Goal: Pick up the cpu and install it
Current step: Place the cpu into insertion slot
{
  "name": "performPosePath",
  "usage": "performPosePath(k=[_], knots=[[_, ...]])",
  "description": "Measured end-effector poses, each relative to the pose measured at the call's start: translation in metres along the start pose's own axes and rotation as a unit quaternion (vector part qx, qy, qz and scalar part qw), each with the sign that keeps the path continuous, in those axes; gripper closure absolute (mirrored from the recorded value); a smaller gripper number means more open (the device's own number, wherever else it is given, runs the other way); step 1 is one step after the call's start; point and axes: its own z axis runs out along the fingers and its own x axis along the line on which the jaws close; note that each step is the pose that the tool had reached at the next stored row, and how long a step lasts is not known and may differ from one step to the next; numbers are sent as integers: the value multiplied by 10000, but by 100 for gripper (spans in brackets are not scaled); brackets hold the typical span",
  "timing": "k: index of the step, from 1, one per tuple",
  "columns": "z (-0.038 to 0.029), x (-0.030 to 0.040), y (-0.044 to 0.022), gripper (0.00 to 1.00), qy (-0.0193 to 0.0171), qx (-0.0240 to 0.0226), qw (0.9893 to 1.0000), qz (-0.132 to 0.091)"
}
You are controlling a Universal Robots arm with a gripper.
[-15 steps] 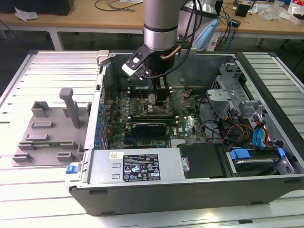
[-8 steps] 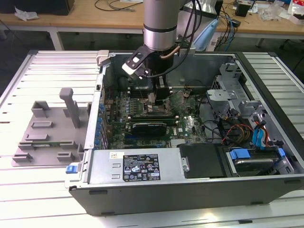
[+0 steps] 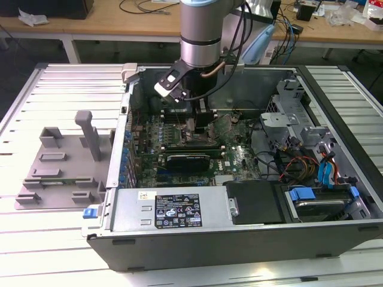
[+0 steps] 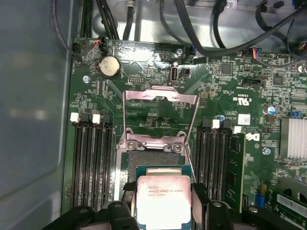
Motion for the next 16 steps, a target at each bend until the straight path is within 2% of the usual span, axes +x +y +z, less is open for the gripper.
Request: performPosePath(k=[6,8,10,16], knots=[[137,36,-4,45,-4,0,10000,8],[180,38,-5,45,-41,2,10000,8],[215,48,-6,45,-45,3,10000,7],[272,55,-9,45,-60,3,10000,9]])
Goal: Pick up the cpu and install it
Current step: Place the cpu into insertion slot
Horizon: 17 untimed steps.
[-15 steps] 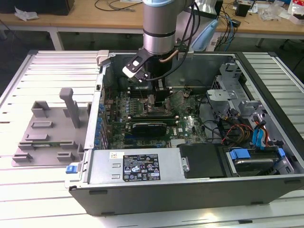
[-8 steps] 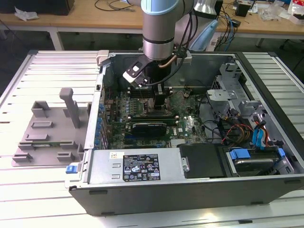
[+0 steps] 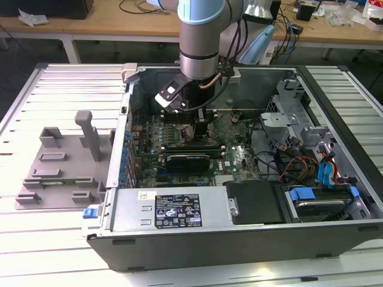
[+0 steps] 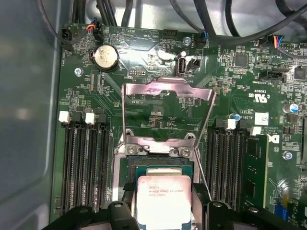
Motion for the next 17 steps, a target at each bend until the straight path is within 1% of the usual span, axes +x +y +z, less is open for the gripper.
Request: performPosePath(k=[2,5,7,10,17], knots=[[12,11,1,45,-1,0,10000,-1],[49,17,0,45,-4,0,10000,9],[60,17,-1,45,-6,4,10000,66],[66,18,-1,45,-11,11,9998,185],[67,24,9,45,-11,11,9998,187]])
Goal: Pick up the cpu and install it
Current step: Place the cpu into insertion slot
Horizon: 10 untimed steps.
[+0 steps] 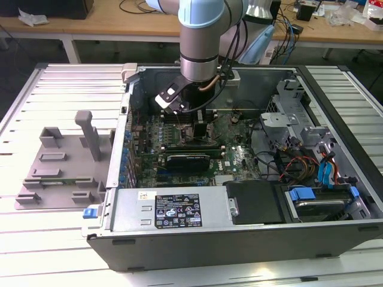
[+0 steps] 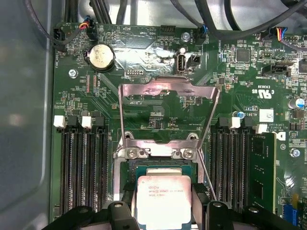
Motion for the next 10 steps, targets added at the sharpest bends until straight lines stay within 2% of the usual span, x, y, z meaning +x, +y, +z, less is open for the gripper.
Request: performPosePath(k=[5,10], knots=[[8,21,0,45,1,0,10000,-1],[20,35,3,45,-29,1,10000,-2]])
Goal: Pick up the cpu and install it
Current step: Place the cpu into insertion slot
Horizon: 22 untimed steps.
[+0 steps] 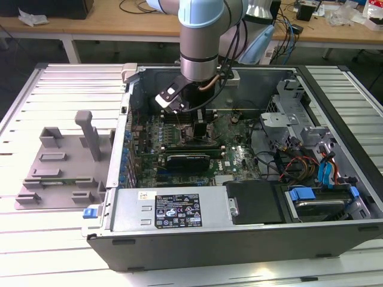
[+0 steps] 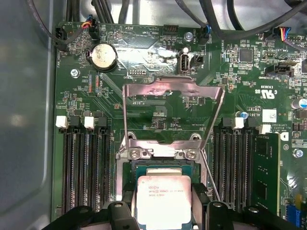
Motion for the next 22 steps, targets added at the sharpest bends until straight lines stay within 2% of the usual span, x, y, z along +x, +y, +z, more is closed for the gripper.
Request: performPosePath(k=[10,13,22], knots=[[-4,3,1,45,-7,-3,10000,-8],[-14,1,1,45,-35,-1,10000,-9],[-5,2,16,45,-35,-6,10000,-78]])
